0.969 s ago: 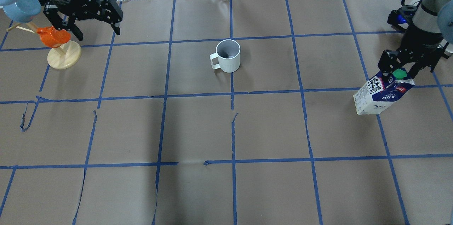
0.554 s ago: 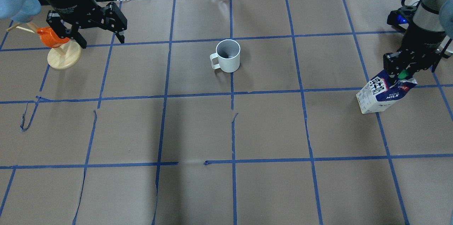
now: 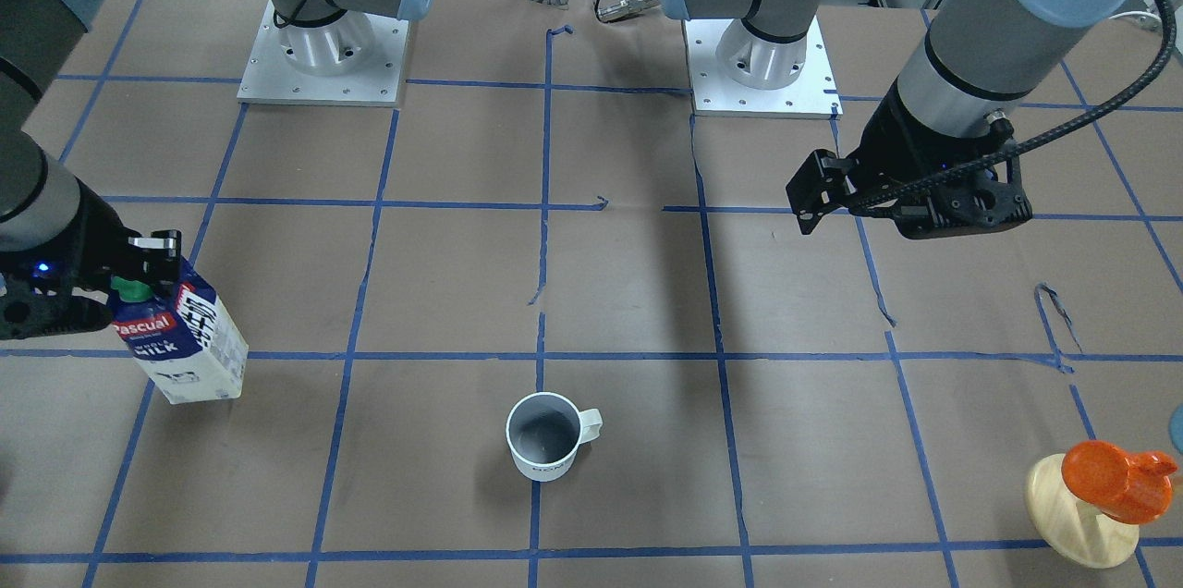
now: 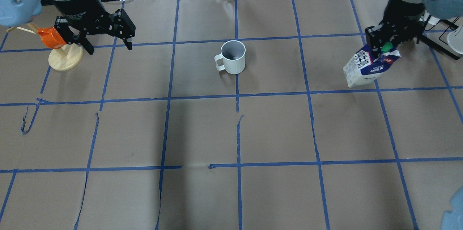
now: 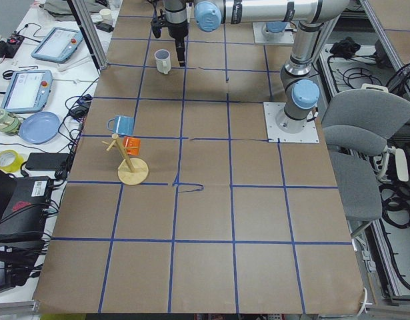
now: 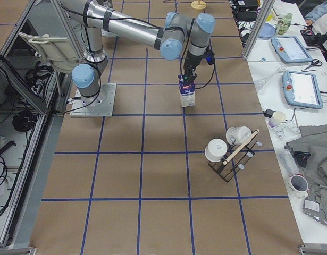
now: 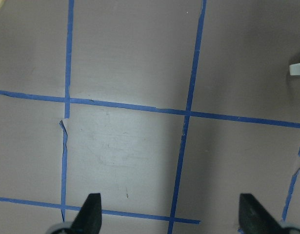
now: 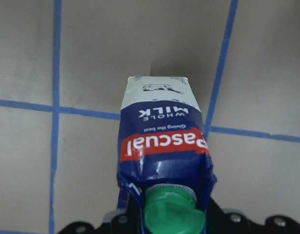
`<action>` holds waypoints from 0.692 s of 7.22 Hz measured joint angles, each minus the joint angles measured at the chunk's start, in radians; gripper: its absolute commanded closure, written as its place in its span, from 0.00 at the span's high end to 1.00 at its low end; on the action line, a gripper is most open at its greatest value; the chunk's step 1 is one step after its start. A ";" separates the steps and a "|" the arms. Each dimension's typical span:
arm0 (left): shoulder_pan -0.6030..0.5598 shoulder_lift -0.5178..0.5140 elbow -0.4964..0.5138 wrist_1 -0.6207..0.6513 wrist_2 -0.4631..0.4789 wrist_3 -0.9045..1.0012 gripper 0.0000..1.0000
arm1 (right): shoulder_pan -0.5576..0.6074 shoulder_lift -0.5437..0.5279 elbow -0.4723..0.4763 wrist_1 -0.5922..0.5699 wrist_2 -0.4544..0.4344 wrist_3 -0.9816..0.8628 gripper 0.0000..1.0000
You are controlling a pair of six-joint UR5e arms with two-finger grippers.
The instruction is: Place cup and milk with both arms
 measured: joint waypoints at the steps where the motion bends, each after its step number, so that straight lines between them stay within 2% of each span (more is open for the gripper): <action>1: 0.001 0.000 -0.005 0.006 0.000 0.002 1.00 | 0.057 0.050 -0.070 -0.002 0.011 0.054 0.41; 5: 0.001 0.009 -0.023 0.012 0.006 0.004 1.00 | 0.203 0.192 -0.234 -0.013 0.058 0.249 0.41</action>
